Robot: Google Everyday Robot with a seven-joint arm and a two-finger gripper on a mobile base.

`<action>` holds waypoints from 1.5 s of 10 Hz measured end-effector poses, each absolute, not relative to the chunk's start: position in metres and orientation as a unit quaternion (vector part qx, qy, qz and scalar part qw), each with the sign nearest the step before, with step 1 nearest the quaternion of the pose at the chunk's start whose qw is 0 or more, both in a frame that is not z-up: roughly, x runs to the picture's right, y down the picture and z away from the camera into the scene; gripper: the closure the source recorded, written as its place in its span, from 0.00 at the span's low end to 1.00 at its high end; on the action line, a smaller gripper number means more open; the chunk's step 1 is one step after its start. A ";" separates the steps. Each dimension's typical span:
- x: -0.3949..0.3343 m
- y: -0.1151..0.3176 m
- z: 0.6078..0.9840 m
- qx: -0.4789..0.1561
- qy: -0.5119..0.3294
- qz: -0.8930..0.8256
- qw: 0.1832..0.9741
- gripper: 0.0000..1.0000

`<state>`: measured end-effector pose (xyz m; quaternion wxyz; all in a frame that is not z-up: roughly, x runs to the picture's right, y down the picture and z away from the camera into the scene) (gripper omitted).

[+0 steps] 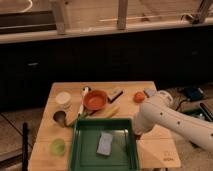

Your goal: Place grapes in red bowl

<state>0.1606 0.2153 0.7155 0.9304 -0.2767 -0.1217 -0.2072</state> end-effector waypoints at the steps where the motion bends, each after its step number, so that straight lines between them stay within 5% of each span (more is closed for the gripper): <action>1: 0.157 0.216 0.715 -0.276 -0.123 -0.209 0.930 0.88; 13: 0.106 0.215 0.698 -0.265 -0.155 -0.236 0.922 0.95; 15: 0.095 0.217 0.700 -0.263 -0.160 -0.231 0.923 0.89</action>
